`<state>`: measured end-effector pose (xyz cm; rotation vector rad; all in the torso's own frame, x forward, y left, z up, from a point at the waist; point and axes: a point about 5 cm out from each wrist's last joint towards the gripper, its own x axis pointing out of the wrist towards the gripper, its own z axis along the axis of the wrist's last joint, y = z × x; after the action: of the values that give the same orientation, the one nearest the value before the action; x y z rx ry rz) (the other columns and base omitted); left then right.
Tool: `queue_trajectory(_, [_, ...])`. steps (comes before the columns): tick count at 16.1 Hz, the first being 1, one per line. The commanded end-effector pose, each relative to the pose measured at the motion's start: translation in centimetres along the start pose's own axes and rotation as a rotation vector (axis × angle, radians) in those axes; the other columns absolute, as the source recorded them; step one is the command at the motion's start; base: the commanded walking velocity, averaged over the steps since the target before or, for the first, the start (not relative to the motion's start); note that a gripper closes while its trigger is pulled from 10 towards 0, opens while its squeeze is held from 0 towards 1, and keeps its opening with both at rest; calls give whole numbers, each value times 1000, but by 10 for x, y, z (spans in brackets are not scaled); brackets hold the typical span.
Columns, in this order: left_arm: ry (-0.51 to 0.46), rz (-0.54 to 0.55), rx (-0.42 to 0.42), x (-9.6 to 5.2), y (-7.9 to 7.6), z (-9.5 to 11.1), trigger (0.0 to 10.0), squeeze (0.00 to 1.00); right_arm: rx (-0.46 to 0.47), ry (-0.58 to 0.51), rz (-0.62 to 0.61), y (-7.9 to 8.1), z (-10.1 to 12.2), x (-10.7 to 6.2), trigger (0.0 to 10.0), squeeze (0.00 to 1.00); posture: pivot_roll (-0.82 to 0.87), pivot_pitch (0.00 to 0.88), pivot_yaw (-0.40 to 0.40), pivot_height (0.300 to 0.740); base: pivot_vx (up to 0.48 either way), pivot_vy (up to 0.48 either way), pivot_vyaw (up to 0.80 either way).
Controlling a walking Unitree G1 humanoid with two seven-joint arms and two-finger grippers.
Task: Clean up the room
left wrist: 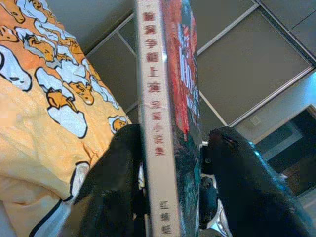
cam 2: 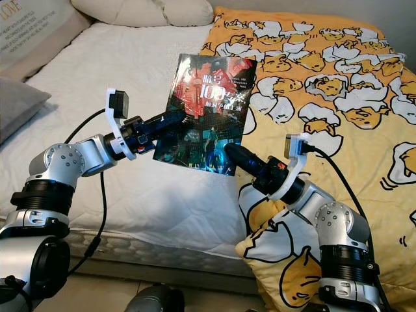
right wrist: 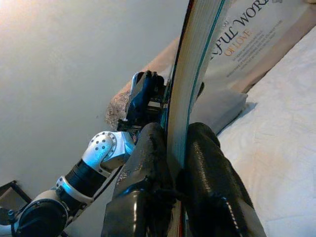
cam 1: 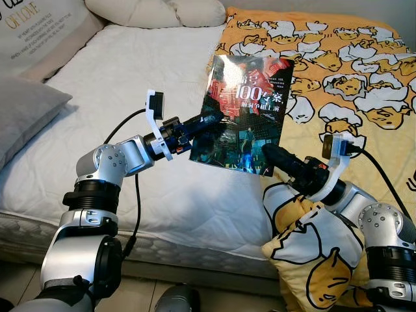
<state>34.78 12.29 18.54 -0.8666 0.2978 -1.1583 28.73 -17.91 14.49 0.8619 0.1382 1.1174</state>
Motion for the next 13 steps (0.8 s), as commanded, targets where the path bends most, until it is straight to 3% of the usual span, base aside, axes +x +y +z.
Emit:
queue_trajectory(1, [15,-13,30,1,-3,1,0,0,-51,0,29,3,10,5,0,0,10,0,62,740,0,0,0])
queue_trajectory(9, [-12,9,53,-2,-1,3,0,0,-89,-6,17,2,14,5,0,0,-2,0,73,740,0,0,0])
queue_trajectory(10, [-27,24,67,-2,0,3,0,0,-99,-7,13,2,15,5,1725,0,-7,0,76,740,0,0,0])
queue_trajectory(11, [-52,48,87,-3,1,4,0,0,-120,-9,-7,0,15,5,10000,0,-18,0,85,740,0,0,0])
queue_trajectory(13, [-87,80,123,-4,1,4,0,0,-142,-21,-46,-3,15,3,10000,0,-27,0,87,740,0,0,0])
